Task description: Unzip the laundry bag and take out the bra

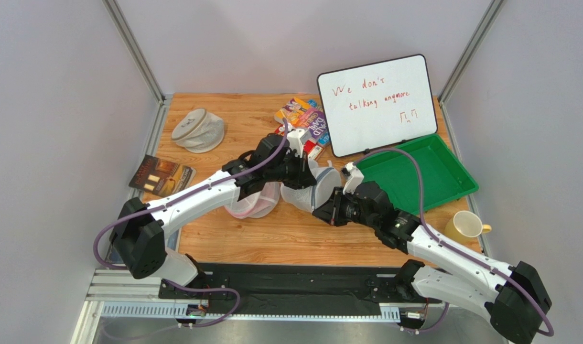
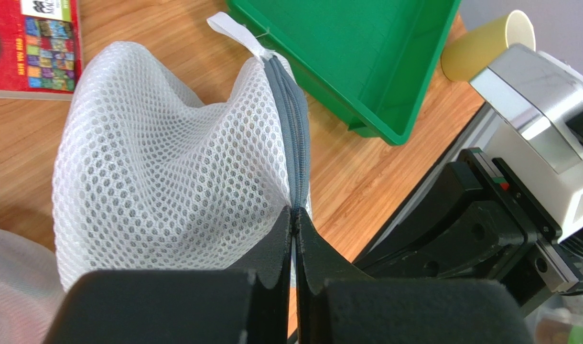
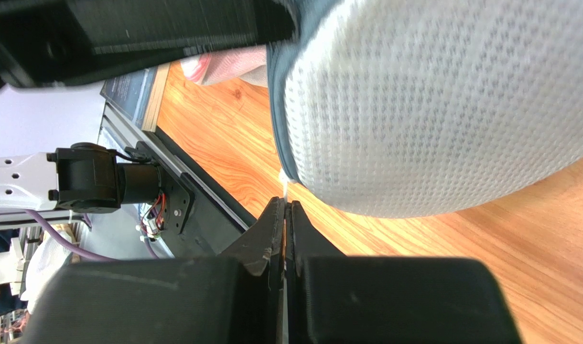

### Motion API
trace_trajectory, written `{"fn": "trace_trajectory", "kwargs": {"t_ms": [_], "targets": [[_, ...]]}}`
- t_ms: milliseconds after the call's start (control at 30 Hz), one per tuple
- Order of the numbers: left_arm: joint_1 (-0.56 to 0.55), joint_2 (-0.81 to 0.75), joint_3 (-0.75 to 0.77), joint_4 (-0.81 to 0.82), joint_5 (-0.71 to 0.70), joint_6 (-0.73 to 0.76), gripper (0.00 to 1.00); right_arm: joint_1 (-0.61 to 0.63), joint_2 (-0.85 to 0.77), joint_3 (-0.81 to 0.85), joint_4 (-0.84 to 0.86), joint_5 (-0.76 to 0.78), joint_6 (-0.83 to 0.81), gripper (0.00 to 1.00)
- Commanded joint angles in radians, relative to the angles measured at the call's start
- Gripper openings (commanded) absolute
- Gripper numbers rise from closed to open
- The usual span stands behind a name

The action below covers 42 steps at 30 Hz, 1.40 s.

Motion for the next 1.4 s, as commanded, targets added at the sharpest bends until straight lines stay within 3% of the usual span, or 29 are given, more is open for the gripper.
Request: {"fn": "trace_trajectory", "kwargs": {"t_ms": [0,567,600,633,733,800,1067,1367], "targets": [[0.038,-0.001,0.051,0.059,-0.002,-0.008,0.00,0.011,-0.027,-0.012,0.002,-0.013,0.015,0.00],[0.086,0.131,0.186,0.019,0.104,0.032,0.02,0.022,-0.047,0.020,-0.001,-0.018,0.023,0.00],[0.086,0.137,0.189,0.013,0.113,0.035,0.09,0.022,-0.047,0.020,-0.001,-0.009,0.026,0.00],[0.086,0.136,0.191,0.000,0.119,0.040,0.30,0.022,-0.047,0.020,-0.002,-0.006,0.026,0.00],[0.085,0.094,0.171,-0.017,0.117,0.054,0.61,0.022,-0.042,0.025,0.002,0.005,0.031,0.00],[0.085,0.047,0.144,-0.028,0.100,0.067,0.67,0.022,-0.034,0.028,0.013,0.005,0.032,0.00],[0.031,-0.116,-0.005,-0.080,0.063,0.075,0.69,0.022,0.005,0.046,0.034,-0.003,0.026,0.00],[-0.015,-0.174,-0.149,0.015,0.066,-0.006,0.66,0.024,0.018,0.054,0.048,-0.010,0.029,0.00]]}}
